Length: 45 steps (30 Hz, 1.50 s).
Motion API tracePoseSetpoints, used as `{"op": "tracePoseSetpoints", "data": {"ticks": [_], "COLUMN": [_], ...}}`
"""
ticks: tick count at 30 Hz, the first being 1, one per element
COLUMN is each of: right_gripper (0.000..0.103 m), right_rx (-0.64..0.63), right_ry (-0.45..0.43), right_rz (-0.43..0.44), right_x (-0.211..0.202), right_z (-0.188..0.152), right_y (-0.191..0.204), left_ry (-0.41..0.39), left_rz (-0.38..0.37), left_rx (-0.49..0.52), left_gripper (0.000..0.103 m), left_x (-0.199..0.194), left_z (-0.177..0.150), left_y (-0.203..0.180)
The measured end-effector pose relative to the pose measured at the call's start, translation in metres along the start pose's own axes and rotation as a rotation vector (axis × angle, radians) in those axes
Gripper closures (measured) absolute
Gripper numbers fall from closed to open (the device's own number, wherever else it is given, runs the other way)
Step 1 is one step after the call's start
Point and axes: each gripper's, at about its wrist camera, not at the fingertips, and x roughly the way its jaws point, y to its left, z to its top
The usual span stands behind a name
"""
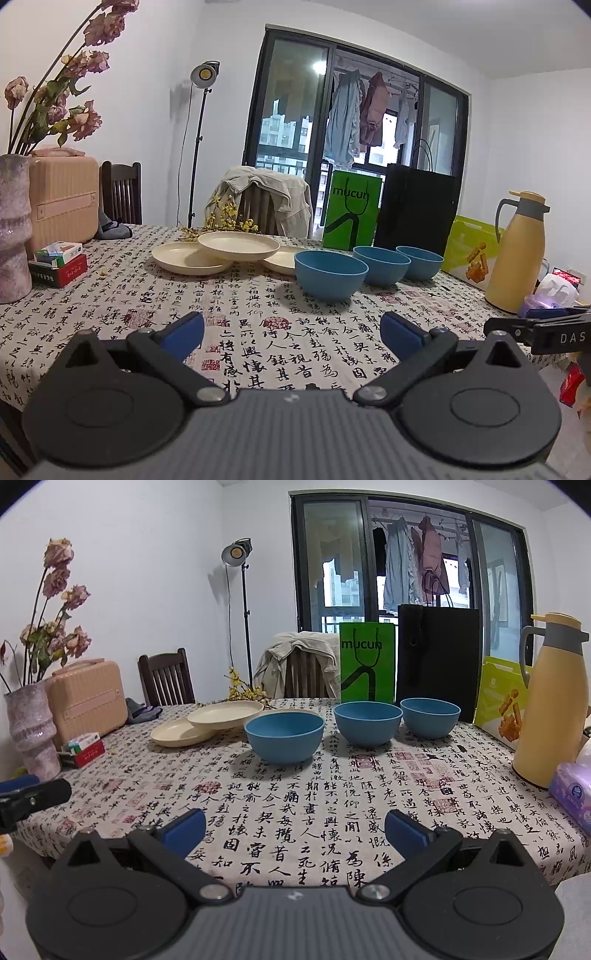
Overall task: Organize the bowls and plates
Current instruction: 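Move both tools forward toward the stacked cream plates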
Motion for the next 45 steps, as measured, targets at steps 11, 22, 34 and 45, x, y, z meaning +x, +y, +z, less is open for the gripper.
{"op": "tracePoseSetpoints", "data": {"ticks": [11,22,34,45], "right_gripper": [0.0,0.0,0.0,0.0], "right_rx": [0.019,0.028,0.058,0.031], "right_ry": [-0.018,-0.013,-0.001,-0.033], "right_rz": [0.007,0.018,0.05,0.061], "right_x": [0.021,0.041,0.095,0.14], "right_z": [0.017,0.033,0.062,0.092], "right_y": [0.002,-0.012,-0.051,-0.092], "left_ry": [0.011,0.012,0.018,-0.016], "left_rz": [0.032,0.039,0.032,0.097], "left_rx": [-0.022,-0.012,-0.058,-0.11], "left_gripper": [0.0,0.0,0.0,0.0], "left_x": [0.019,0.04,0.095,0.139], "left_z": [0.017,0.041,0.069,0.083], "left_y": [0.014,0.023,0.02,0.004]}}
